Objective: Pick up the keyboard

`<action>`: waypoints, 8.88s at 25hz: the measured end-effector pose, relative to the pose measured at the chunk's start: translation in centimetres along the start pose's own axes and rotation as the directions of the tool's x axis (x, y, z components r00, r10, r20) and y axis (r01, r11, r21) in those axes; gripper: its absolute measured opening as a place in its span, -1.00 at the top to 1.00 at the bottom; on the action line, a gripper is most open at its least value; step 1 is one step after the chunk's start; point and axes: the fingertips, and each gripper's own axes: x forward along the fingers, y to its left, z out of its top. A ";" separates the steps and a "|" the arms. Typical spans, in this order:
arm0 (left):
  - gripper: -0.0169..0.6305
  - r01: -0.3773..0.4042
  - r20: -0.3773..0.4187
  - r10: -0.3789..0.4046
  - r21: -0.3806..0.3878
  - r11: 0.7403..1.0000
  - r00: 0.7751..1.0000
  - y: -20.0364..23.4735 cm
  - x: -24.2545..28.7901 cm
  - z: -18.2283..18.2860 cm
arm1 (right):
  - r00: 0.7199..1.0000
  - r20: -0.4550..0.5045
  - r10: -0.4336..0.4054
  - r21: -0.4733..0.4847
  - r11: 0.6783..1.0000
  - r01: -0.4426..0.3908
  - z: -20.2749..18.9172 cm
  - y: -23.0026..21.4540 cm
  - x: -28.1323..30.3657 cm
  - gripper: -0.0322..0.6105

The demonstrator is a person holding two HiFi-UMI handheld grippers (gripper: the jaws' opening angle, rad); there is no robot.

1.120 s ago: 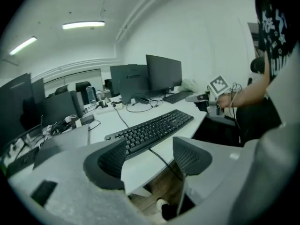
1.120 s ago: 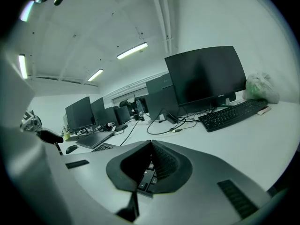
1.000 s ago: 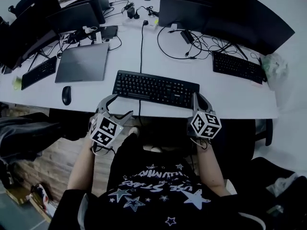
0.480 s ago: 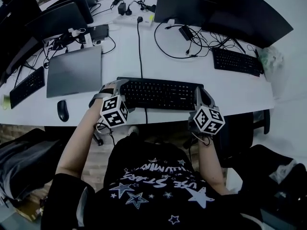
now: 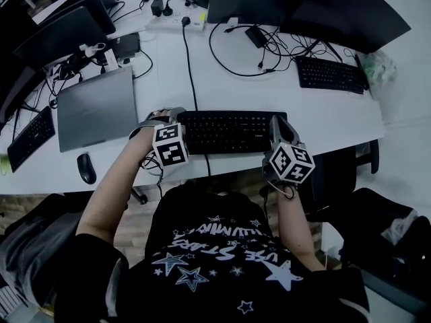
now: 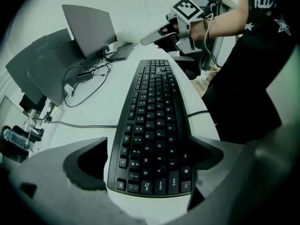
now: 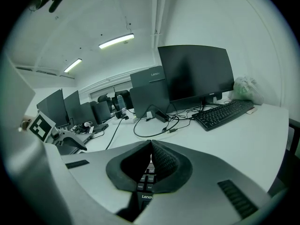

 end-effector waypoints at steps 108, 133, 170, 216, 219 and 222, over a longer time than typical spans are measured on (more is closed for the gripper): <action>-0.67 -0.188 0.038 0.202 -0.234 0.954 0.979 0.9 -4.9 2.4 | 0.064 -0.997 -0.052 -0.068 0.094 -0.993 -6.9 7.3 3.9 0.48; -0.67 -0.383 -0.037 0.390 -0.302 0.873 0.920 -5.5 -8.7 5.0 | 0.721 -0.693 -0.005 -0.718 -0.089 -0.691 -4.8 8.8 -4.3 0.47; 0.29 -0.204 -0.241 0.241 0.169 0.964 0.940 -6.0 -2.3 8.6 | 0.847 -0.530 0.045 -0.847 -0.082 -0.525 -6.2 8.7 -8.4 0.47; 0.70 -0.151 0.095 0.383 -0.812 0.563 0.919 -15.9 -9.0 12.1 | 0.820 0.121 0.559 -0.905 0.402 -0.140 5.4 10.3 -15.9 0.19; 0.70 -0.133 0.107 0.437 -0.866 0.482 0.893 -17.0 -9.7 10.8 | 0.825 0.138 0.548 -0.829 0.520 -0.207 5.7 9.8 -15.7 0.31; 0.70 -0.107 0.118 0.481 -0.904 0.414 0.869 -18.9 -10.2 9.7 | 0.836 0.121 0.535 -0.742 0.609 -0.282 4.8 9.3 -15.3 0.44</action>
